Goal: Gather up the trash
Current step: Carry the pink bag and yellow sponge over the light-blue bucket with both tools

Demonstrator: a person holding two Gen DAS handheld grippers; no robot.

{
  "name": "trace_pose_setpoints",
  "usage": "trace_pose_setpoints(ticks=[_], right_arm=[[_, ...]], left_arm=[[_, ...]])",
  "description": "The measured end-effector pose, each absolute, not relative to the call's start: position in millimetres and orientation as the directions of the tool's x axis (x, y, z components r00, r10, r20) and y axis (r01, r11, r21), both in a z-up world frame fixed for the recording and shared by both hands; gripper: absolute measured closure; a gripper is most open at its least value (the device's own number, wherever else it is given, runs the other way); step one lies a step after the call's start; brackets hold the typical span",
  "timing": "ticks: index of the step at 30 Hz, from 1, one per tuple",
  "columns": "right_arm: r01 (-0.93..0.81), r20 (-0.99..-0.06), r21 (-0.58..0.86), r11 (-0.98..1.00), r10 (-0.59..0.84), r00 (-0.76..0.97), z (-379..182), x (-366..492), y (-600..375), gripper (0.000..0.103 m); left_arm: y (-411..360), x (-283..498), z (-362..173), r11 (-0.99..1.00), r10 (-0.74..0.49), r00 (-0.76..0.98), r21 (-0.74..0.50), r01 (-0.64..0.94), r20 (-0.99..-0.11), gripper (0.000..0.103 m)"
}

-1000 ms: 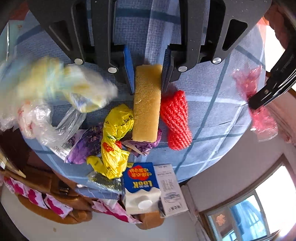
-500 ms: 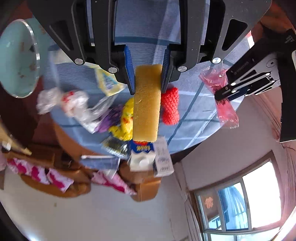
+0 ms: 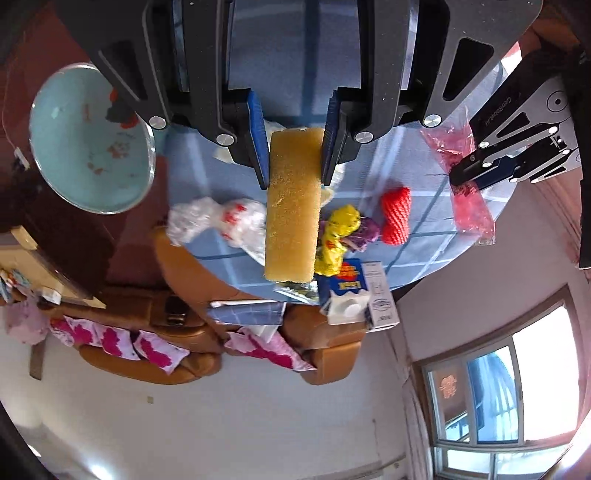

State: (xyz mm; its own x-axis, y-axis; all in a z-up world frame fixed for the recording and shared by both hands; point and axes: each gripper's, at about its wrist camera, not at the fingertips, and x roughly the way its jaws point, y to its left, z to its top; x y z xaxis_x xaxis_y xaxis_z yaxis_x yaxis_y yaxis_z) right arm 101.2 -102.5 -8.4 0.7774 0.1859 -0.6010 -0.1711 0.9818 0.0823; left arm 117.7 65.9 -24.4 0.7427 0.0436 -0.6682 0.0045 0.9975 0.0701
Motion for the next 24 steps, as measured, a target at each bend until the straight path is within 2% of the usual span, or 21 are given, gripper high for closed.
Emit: trace_pose_setpoints(ticks=[24], right_arm=[[0.021,-0.575,0.051,0.998,0.013,0.818,-9.3,61.3,-182.4,0.075]], left_arm=[[-27.0,99.0,-15.0,0.977,-0.049,0.775,0.131,0.168,-0.630,0.081]])
